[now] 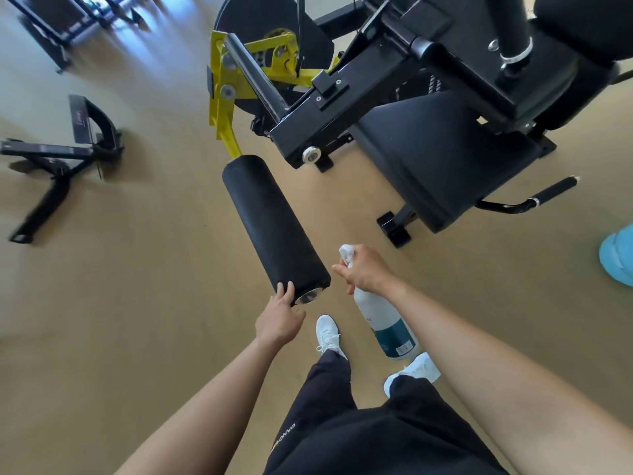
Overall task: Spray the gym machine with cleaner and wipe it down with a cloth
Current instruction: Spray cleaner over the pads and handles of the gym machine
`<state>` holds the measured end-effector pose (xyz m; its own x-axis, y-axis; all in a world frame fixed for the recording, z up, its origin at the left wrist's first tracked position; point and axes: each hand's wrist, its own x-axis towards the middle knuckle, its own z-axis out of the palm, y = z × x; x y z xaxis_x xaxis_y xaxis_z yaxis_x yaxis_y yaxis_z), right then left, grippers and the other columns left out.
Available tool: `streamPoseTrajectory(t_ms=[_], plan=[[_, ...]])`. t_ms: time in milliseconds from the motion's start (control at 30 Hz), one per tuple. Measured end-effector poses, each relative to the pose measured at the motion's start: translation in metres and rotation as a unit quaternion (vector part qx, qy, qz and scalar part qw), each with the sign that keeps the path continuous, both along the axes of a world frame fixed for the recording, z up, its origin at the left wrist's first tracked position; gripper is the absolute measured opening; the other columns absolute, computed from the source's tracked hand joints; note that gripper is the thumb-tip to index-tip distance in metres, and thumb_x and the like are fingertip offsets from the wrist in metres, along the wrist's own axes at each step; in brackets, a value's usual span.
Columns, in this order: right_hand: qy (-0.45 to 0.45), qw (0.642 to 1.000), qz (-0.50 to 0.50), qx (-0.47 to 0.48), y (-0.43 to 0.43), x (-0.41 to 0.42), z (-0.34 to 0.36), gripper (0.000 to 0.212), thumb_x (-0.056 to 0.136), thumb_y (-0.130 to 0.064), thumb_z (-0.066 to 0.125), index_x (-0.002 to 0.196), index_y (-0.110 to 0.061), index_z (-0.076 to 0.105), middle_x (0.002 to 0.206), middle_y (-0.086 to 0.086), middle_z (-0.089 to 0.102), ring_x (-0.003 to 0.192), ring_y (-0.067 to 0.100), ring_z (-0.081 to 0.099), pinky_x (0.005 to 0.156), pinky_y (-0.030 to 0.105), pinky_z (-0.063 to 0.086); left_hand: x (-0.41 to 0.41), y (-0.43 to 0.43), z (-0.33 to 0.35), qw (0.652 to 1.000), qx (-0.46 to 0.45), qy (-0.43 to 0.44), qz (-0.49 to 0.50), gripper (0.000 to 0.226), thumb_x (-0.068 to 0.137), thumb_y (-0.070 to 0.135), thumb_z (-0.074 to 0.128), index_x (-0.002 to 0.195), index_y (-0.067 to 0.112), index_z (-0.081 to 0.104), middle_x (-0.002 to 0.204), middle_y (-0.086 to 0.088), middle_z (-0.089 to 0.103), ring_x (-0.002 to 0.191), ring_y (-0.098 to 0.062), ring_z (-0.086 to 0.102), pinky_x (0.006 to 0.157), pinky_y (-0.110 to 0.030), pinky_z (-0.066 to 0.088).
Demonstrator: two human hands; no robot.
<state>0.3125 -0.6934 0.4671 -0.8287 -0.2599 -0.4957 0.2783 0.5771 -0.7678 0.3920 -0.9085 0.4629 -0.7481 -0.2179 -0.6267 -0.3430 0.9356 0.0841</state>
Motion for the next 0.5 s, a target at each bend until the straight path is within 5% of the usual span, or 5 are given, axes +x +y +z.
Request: streamPoseTrajectory(t_ms=[133, 233, 400, 500], plan=[[-0.021, 0.999, 0.018, -0.042, 0.016, 0.008, 0.004, 0.023, 0.096, -0.028, 0.071, 0.089, -0.010, 0.059, 0.078, 0.007, 0.072, 0.055, 0.019, 0.074, 0.074, 0.041, 0.061, -0.011, 0.002, 0.004, 0.996, -0.009, -0.048, 0.070, 0.054, 0.094, 0.038, 0.043, 0.146, 0.023, 0.044, 0.141, 0.001, 0.056, 0.118, -0.027, 0.061, 0.089, -0.036, 0.052], [-0.015, 0.998, 0.008, -0.063, 0.042, 0.019, 0.007, 0.019, 0.096, -0.027, 0.070, 0.088, -0.019, 0.055, 0.085, 0.001, 0.068, 0.056, 0.018, 0.074, 0.062, 0.032, 0.056, -0.016, 0.019, 0.005, 0.990, 0.018, -0.050, 0.132, 0.041, 0.090, 0.039, 0.048, 0.121, 0.014, 0.058, 0.105, -0.002, 0.066, 0.092, -0.023, 0.065, 0.084, -0.037, 0.057], [0.006, 0.991, -0.104, -0.080, 0.110, 0.047, 0.009, 0.016, 0.097, -0.028, 0.066, 0.087, -0.024, 0.054, 0.082, -0.006, 0.063, 0.057, 0.022, 0.073, 0.063, 0.034, 0.053, -0.021, 0.091, 0.009, 0.992, 0.061, -0.015, 0.107, 0.059, 0.094, 0.038, 0.052, 0.149, 0.018, 0.045, 0.144, -0.009, 0.051, 0.107, -0.027, 0.059, 0.081, -0.034, 0.043], [0.015, 0.968, -0.221, -0.114, 0.158, 0.070, 0.017, 0.015, 0.096, -0.022, 0.068, 0.092, -0.014, 0.057, 0.084, 0.001, 0.064, 0.059, 0.022, 0.072, 0.053, 0.020, 0.048, -0.027, 0.158, 0.012, 0.983, 0.175, -0.013, 0.050, 0.056, 0.095, 0.036, 0.059, 0.149, 0.026, 0.051, 0.136, -0.003, 0.061, 0.118, -0.018, 0.058, 0.090, -0.030, 0.043]])
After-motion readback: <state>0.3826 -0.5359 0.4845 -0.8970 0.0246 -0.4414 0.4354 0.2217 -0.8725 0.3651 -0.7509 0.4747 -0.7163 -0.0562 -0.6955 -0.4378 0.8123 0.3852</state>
